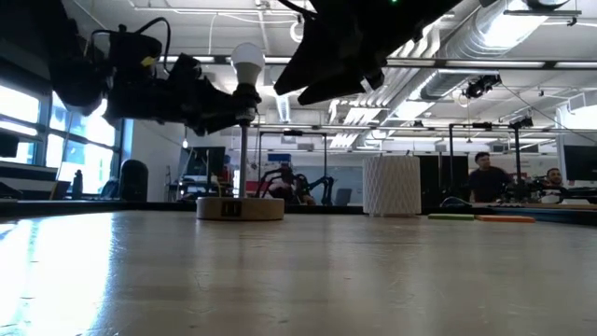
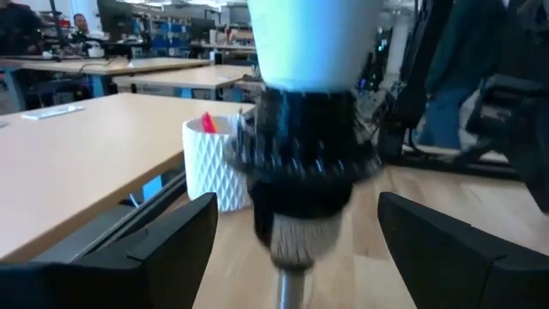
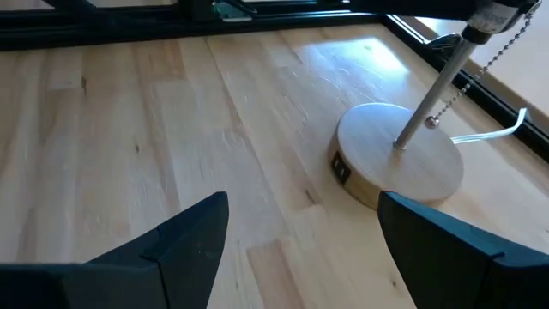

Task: Screw lightbulb
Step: Insert the white lightbulb into the desk lamp

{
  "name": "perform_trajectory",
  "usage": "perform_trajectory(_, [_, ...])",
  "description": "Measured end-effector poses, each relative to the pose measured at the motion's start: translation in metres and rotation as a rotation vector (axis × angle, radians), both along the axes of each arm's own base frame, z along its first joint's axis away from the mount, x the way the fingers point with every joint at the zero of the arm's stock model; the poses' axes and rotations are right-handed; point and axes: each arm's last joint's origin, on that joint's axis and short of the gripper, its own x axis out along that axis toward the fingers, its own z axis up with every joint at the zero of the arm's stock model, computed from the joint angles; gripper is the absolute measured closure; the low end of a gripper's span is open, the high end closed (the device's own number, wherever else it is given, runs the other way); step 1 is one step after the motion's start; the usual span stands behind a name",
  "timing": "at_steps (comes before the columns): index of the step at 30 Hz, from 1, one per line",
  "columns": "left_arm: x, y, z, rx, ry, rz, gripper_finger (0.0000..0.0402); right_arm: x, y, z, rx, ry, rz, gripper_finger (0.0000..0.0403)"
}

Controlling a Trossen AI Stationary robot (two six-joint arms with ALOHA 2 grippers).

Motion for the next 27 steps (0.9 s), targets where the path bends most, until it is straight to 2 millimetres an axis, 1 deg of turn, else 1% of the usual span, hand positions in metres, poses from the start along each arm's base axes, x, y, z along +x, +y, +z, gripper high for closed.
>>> perform_trajectory(5, [0.015,0.004,0.003,-0.011,-0.010,-0.018,0.0091,0.001,0.001,0.001,0.004,-0.014,0.001,0.0105])
perform_trajectory(8, [0.020,0.004,0.005,-0.006,-0.018,-0.030,0.0108,0.001,0.001,0.001,0.004,-0.013,0.001,0.0105])
perform_trajectory(12, [0.021,0.003,0.006,-0.003,-0.022,-0.036,0.0150,0.001,0.001,0.001,0.004,-0.013,0.001,0.0105])
perform_trajectory(15, [0.021,0.001,0.008,0.003,-0.027,-0.036,0.0192,0.001,0.001,0.001,0.003,-0.015,0.001,0.0105])
perform_trajectory(18, [0.022,-0.003,0.009,0.012,-0.026,-0.052,0.0236,-0.001,0.007,0.002,-0.033,-0.027,-0.015,0.0105])
perform_trajectory(19, [0.022,-0.005,0.010,0.021,-0.024,-0.064,0.0243,-0.002,0.011,0.004,-0.063,-0.037,-0.014,0.0105])
perform_trajectory(21, [0.023,-0.010,0.012,0.057,-0.013,-0.085,0.0243,-0.004,0.022,0.008,-0.130,-0.068,-0.006,0.0106])
perform_trajectory(23, [0.025,-0.017,0.014,0.103,0.004,-0.089,0.0243,-0.007,0.031,0.018,-0.180,-0.114,0.010,0.0107])
perform_trajectory(27, [0.029,-0.034,0.017,0.255,0.056,-0.047,0.0243,-0.009,0.042,0.039,-0.239,-0.200,0.142,0.0107])
